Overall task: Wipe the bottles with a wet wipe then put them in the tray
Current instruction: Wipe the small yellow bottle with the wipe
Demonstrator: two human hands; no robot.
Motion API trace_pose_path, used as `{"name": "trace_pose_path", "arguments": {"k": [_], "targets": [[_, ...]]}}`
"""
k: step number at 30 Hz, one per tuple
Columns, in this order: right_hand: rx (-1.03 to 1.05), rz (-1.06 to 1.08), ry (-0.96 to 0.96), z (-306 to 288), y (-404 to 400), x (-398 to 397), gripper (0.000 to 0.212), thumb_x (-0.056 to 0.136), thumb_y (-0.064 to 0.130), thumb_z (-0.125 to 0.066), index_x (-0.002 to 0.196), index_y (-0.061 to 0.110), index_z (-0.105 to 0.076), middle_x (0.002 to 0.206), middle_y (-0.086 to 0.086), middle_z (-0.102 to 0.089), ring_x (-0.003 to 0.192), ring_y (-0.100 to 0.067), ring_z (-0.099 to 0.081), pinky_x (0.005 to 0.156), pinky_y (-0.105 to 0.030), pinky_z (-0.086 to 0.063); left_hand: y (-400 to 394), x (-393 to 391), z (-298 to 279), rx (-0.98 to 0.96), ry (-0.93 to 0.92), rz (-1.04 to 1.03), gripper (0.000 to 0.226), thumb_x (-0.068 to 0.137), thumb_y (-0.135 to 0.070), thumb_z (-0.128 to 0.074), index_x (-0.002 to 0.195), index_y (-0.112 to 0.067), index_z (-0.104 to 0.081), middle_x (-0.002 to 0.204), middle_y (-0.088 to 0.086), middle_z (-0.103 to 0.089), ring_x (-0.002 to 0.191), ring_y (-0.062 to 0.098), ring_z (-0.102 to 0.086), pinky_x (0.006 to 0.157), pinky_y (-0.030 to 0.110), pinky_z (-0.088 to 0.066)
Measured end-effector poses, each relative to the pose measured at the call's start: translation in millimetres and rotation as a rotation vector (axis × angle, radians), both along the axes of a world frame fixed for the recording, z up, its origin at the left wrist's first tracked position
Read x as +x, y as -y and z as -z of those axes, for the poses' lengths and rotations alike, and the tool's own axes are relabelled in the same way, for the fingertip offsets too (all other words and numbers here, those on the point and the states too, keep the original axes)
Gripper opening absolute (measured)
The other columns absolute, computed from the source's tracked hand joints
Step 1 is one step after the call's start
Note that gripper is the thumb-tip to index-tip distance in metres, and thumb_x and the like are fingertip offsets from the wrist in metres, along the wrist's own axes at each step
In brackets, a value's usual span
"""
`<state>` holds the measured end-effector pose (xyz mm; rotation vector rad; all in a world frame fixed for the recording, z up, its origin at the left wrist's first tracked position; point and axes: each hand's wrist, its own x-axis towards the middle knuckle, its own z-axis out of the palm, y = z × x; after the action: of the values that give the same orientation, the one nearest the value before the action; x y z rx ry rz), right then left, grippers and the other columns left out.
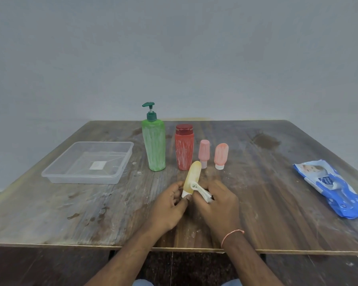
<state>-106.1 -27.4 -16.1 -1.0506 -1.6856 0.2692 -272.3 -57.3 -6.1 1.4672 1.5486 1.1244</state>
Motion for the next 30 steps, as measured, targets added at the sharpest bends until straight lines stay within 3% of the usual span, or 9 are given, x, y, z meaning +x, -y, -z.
{"name": "trace_pose_path", "arguments": {"k": [4, 6, 9, 12, 15, 18, 22, 26, 30], "targets": [[0.057, -0.122, 0.065, 1.7, 0.9, -0.4, 0.019, 0.090, 0.036, -0.077, 0.105, 0.025, -0.084, 0.095, 0.016, -0.074, 0.083, -0.002, -0.068, 0.072, -0.019, -0.056, 0.3, 0.7, -0.5, 0.000, -0.019, -0.004, 0.050, 0.102, -0.002, -0.064, 0.146, -0.025, -0.057, 0.121, -0.029, -0.066, 0.107, -0.026, -0.059, 0.085, 0.000, -0.046], [0.071, -0.060, 0.060, 2.6, -0.2, -0.8, 0.020, 0.091, 0.031, -0.079, 0.109, 0.022, -0.084, 0.096, 0.013, -0.075, 0.081, -0.001, -0.066, 0.072, -0.016, -0.055, 0.5, 1.2, -0.5, 0.012, -0.008, -0.008, 0.049, 0.102, -0.003, -0.066, 0.144, -0.026, -0.059, 0.122, -0.026, -0.069, 0.111, -0.018, -0.063, 0.087, 0.004, -0.048], [0.042, -0.006, 0.045, 2.3, -0.1, -0.8, 0.013, 0.086, 0.026, -0.085, 0.097, 0.022, -0.082, 0.087, 0.019, -0.068, 0.072, 0.003, -0.058, 0.067, -0.006, -0.044, 1.4, 0.5, -0.7, 0.027, 0.006, -0.037, 0.049, 0.101, -0.003, -0.066, 0.142, -0.027, -0.059, 0.125, -0.019, -0.073, 0.114, -0.008, -0.068, 0.093, 0.011, -0.054], [0.058, -0.112, 0.109, 2.4, 0.7, -1.9, 0.019, 0.089, 0.037, -0.075, 0.102, 0.027, -0.084, 0.091, 0.017, -0.072, 0.077, -0.001, -0.065, 0.067, -0.019, -0.053, 0.9, -0.3, 0.0, 0.035, -0.002, -0.032, 0.052, 0.099, 0.001, -0.066, 0.142, -0.029, -0.061, 0.130, -0.016, -0.073, 0.119, -0.006, -0.067, 0.106, 0.021, -0.054], [0.091, -0.039, 0.090, 2.9, -0.6, -0.1, 0.023, 0.092, 0.035, -0.074, 0.109, 0.024, -0.084, 0.095, 0.013, -0.075, 0.079, -0.003, -0.067, 0.067, -0.024, -0.057, 0.5, -0.8, 0.7, 0.037, 0.009, -0.017, 0.051, 0.101, -0.005, -0.066, 0.146, -0.027, -0.060, 0.134, -0.015, -0.073, 0.123, -0.002, -0.066, 0.109, 0.027, -0.053], [0.070, 0.001, 0.066, 3.0, -0.2, 1.1, 0.015, 0.088, 0.029, -0.084, 0.102, 0.024, -0.082, 0.089, 0.014, -0.072, 0.072, -0.003, -0.063, 0.061, -0.023, -0.054, 2.3, 0.3, -0.1, 0.041, 0.022, -0.027, 0.050, 0.101, -0.002, -0.066, 0.145, -0.025, -0.060, 0.134, -0.013, -0.073, 0.121, -0.001, -0.068, 0.107, 0.025, -0.054], [0.086, -0.094, 0.111, 2.3, -0.2, -0.6, 0.020, 0.090, 0.037, -0.077, 0.107, 0.029, -0.084, 0.094, 0.016, -0.075, 0.079, -0.002, -0.067, 0.066, -0.025, -0.057, 2.2, 0.9, 0.4, 0.058, -0.067, -0.011, 0.053, 0.098, 0.000, -0.067, 0.142, -0.029, -0.063, 0.129, -0.018, -0.073, 0.119, -0.006, -0.066, 0.106, 0.022, -0.054], [0.099, 0.001, 0.072, 1.4, 0.7, 0.2, 0.022, 0.091, 0.035, -0.072, 0.106, 0.025, -0.083, 0.091, 0.014, -0.071, 0.073, -0.002, -0.062, 0.062, -0.021, -0.052, 2.4, 3.2, -1.2, 0.056, -0.053, -0.018, 0.054, 0.098, 0.003, -0.066, 0.142, -0.028, -0.062, 0.129, -0.018, -0.073, 0.118, -0.007, -0.067, 0.102, 0.017, -0.054], [0.098, -0.122, 0.144, 3.2, 0.9, -0.9, 0.018, 0.086, 0.032, -0.079, 0.103, 0.031, -0.084, 0.093, 0.016, -0.073, 0.078, -0.002, -0.066, 0.063, -0.025, -0.055, 5.1, 3.7, -2.9, 0.070, -0.117, -0.032, 0.061, 0.094, 0.003, -0.068, 0.136, -0.042, -0.063, 0.116, -0.029, -0.074, 0.112, -0.012, -0.066, 0.092, 0.007, -0.049]]}}
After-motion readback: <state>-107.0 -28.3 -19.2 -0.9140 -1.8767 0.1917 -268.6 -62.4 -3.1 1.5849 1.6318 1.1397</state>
